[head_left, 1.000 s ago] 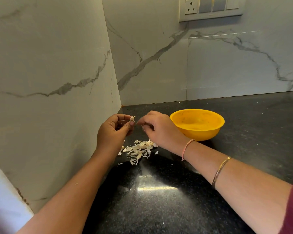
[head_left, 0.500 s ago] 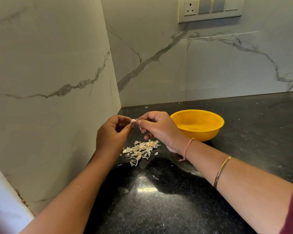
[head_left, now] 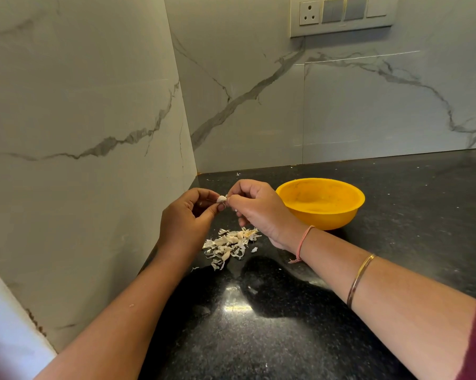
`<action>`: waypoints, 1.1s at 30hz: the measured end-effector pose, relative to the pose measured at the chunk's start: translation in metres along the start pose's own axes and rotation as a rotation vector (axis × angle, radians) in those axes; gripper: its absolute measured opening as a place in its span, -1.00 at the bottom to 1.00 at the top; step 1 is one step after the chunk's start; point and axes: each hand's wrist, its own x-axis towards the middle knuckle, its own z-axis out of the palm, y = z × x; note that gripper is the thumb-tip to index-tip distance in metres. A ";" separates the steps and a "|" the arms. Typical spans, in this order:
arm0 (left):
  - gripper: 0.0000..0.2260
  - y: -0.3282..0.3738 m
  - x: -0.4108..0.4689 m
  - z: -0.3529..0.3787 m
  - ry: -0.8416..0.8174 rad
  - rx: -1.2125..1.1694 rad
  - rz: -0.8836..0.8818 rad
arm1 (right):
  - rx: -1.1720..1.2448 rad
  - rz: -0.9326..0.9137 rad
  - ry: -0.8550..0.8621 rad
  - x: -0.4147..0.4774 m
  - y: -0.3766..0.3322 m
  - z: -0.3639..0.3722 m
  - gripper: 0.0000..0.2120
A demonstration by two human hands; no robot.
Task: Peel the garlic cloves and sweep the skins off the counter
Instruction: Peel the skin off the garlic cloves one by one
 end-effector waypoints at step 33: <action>-0.91 -0.003 0.004 0.001 -0.023 -0.564 -0.371 | -0.266 -0.242 0.125 0.000 0.004 0.000 -0.91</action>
